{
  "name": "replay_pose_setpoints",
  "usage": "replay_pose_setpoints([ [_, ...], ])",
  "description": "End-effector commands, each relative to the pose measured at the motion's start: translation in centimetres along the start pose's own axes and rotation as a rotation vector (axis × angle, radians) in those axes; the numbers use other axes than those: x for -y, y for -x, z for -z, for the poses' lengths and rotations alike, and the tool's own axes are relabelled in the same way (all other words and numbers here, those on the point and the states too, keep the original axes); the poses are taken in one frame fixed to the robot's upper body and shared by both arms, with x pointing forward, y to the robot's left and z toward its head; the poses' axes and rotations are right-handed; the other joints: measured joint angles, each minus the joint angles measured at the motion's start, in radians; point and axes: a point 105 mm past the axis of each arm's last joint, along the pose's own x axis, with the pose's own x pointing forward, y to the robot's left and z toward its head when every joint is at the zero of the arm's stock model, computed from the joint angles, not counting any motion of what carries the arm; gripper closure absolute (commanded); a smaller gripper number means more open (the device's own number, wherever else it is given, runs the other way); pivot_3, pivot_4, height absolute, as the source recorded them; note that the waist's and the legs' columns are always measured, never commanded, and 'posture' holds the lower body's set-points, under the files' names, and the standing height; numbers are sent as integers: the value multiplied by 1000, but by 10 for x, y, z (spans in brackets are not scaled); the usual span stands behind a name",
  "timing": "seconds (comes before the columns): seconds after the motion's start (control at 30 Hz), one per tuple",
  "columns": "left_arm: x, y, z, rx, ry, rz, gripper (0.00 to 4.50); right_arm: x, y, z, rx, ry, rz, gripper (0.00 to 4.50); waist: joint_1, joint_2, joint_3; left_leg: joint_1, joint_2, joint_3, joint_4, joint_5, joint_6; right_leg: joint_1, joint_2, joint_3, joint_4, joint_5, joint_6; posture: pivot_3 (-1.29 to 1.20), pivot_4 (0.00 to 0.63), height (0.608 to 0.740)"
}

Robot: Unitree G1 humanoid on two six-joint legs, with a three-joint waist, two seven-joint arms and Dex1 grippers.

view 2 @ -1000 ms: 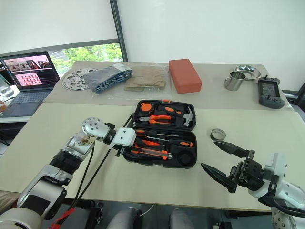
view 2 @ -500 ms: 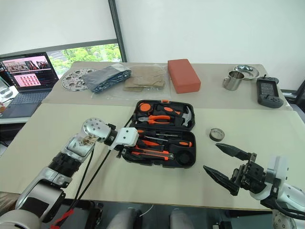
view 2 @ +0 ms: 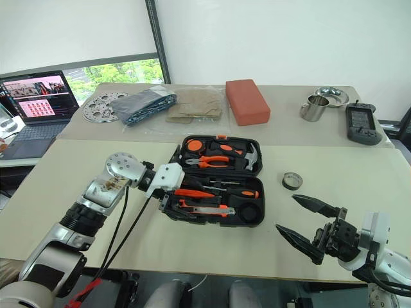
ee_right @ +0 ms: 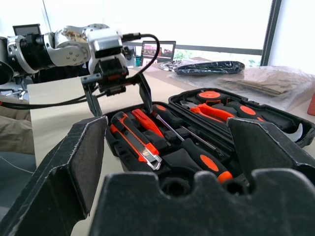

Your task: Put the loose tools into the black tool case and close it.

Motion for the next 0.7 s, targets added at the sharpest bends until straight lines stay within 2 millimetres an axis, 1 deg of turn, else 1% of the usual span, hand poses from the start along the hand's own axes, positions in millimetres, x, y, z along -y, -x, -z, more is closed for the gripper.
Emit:
replay_pose_setpoints([
  [0.03,-9,0,-15,96,-16,-27,1125,0,-4,-12,18,54,-13,0,1,0,0,0,0,0,0,0,0,0,0,0,0,0,0,0,150,740],
  [0.07,-9,-4,-9,78,-25,-25,1423,0,-4,-12,18,55,-13,0,2,0,0,0,0,0,0,0,0,0,0,0,0,0,0,0,150,740],
  [0.13,-8,-11,3,48,-36,-16,2198,1,-5,-12,18,54,-11,0,1,0,0,0,-1,0,0,0,0,0,0,0,0,0,0,0,150,740],
  [0.17,-8,-14,7,43,-39,-12,2503,1,-5,-12,17,54,-10,0,0,0,0,0,-1,0,0,0,0,0,0,0,0,0,0,0,150,740],
  [0.2,-9,-16,8,50,-33,-12,2826,1,-5,-11,14,52,-10,0,0,-1,0,0,-1,0,0,0,0,0,0,0,0,0,0,0,150,740],
  [0.23,-9,-19,9,57,-28,-6,3311,1,-5,-11,6,49,-13,0,0,-1,0,0,-1,0,0,0,0,0,1,0,0,0,0,0,150,740],
  [0.27,-10,-22,11,59,-27,-1,3596,1,-5,-11,1,47,-13,0,0,-1,0,0,-1,0,0,0,0,0,1,0,0,0,0,0,150,740],
  [0.33,-9,-26,12,78,-26,17,4431,0,-4,-11,-3,47,-14,0,0,-1,1,0,-1,0,0,0,0,0,0,0,0,0,0,0,150,740],
  [0.57,-6,-37,15,94,-11,48,4474,-1,-2,-12,-13,48,-2,0,1,-1,1,-1,-1,0,1,0,0,0,0,0,0,0,0,0,150,740],
  [0.7,-3,-43,21,82,-12,55,4474,-2,-3,-12,-14,49,2,0,0,-1,1,0,-1,0,1,0,0,0,0,0,0,0,0,0,150,740],
])
